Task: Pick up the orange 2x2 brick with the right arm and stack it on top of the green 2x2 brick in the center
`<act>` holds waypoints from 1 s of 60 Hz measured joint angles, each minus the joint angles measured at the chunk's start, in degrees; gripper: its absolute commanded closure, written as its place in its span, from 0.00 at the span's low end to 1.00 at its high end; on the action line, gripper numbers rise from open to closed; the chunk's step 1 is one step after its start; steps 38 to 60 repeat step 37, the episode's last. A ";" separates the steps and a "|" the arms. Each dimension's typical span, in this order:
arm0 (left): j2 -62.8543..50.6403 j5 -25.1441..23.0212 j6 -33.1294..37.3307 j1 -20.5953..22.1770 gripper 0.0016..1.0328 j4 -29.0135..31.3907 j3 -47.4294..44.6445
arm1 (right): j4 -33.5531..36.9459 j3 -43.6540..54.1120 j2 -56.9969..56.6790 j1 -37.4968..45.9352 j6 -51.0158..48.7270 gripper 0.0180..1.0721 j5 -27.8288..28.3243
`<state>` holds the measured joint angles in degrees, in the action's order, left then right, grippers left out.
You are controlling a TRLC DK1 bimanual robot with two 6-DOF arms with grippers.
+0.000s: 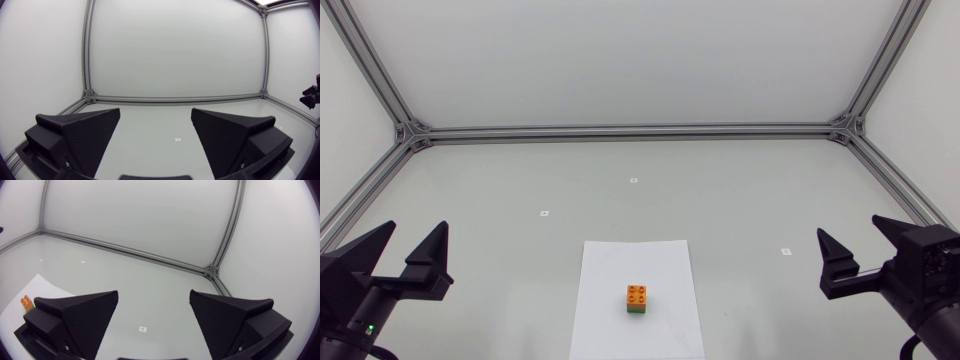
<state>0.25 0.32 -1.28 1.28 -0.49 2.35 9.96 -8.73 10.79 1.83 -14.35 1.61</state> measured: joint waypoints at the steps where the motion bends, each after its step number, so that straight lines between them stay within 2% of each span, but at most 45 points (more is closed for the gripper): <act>1: 0.00 0.02 0.00 0.02 0.04 0.00 0.00 | -0.44 0.24 -0.39 -0.04 0.50 0.04 0.00; 23: 0.00 0.00 0.00 0.00 0.04 0.00 0.00 | -8.63 6.93 -9.49 -1.33 11.17 0.04 -1.11; 60: 0.00 0.00 0.02 0.02 0.04 0.00 0.00 | -8.94 7.34 -10.47 -1.42 12.85 0.04 -1.46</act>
